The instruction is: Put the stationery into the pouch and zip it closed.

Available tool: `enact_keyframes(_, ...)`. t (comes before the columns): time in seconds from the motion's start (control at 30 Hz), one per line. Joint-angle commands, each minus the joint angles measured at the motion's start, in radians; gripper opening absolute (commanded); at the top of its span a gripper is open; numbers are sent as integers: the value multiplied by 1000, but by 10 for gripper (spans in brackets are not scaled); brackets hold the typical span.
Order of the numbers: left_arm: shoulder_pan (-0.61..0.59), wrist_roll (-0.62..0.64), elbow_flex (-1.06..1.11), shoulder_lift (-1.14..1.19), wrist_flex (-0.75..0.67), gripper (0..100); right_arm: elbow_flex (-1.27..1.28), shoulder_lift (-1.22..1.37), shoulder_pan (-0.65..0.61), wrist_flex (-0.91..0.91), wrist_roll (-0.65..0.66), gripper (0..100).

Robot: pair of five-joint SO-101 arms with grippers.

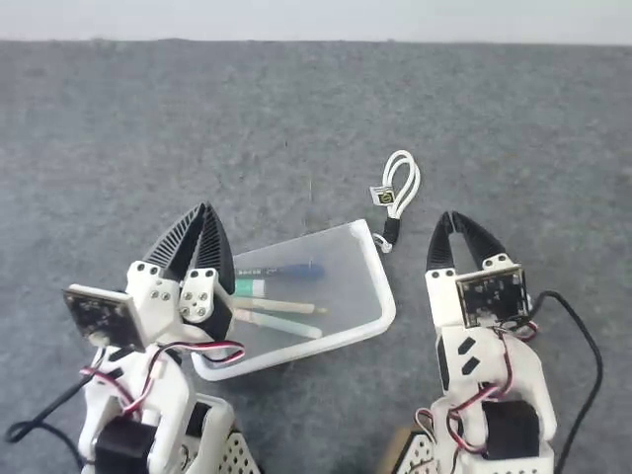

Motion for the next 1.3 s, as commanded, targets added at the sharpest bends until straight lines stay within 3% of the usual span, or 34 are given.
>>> enact_keyframes(0.0,-3,-18,1,-17,-12,12,-5,-2,33,101,12,7)
enact_keyframes(0.27,-11,-20,186,-17,-20,12,-9,-2,73,360,6,7)
enact_keyframes(0.4,-80,-20,277,-17,-52,12,-9,-2,73,440,5,7)
enact_keyframes(0.8,-241,-20,512,-15,-189,12,115,-2,71,455,-87,7)
enact_keyframes(1.03,-222,-12,510,-17,-127,12,190,-2,71,453,-195,7)
enact_keyframes(1.27,-206,-17,510,-15,-75,12,327,-2,70,418,-207,7)
